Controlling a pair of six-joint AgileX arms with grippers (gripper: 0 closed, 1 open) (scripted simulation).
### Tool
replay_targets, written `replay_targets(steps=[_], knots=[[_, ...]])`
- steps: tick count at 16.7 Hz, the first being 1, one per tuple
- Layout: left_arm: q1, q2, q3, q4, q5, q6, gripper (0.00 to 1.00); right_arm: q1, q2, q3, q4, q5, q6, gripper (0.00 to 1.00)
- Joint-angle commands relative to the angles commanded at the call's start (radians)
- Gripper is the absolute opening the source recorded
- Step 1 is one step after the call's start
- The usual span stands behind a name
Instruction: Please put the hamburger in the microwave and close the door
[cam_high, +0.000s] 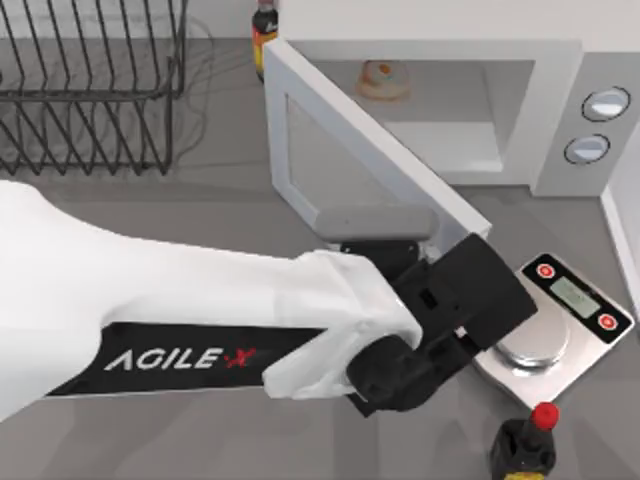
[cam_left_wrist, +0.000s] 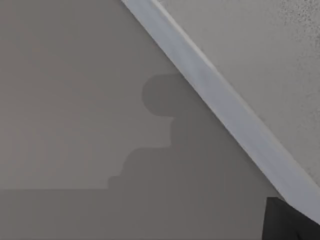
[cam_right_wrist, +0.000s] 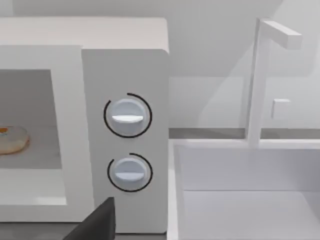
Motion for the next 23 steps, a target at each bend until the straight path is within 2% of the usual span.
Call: replay_targets(steps=[3, 4, 7, 15, 20, 21, 23], knots=[[-0.001, 0.002, 0.002, -0.001, 0.000, -0.001, 0.00, 0.000, 0.000, 0.000, 0.000, 0.000, 0.000, 1.00], [0.032, -0.009, 0.007, -0.011, -0.010, 0.004, 0.00, 0.000, 0.000, 0.000, 0.000, 0.000, 0.000, 1.00], [0.016, 0.026, 0.047, -0.036, -0.014, -0.008, 0.00, 0.000, 0.000, 0.000, 0.000, 0.000, 0.000, 1.00], [-0.068, 0.283, 0.463, -0.242, -0.048, -0.117, 0.00, 0.000, 0.000, 0.000, 0.000, 0.000, 0.000, 1.00], [-0.082, 0.322, 0.517, -0.278, -0.052, -0.132, 0.00, 0.000, 0.000, 0.000, 0.000, 0.000, 0.000, 1.00], [0.024, 0.289, 0.469, -0.277, -0.074, -0.145, 0.00, 0.000, 0.000, 0.000, 0.000, 0.000, 0.000, 1.00], [0.036, 0.303, 0.487, -0.273, -0.071, -0.132, 0.00, 0.000, 0.000, 0.000, 0.000, 0.000, 0.000, 1.00]])
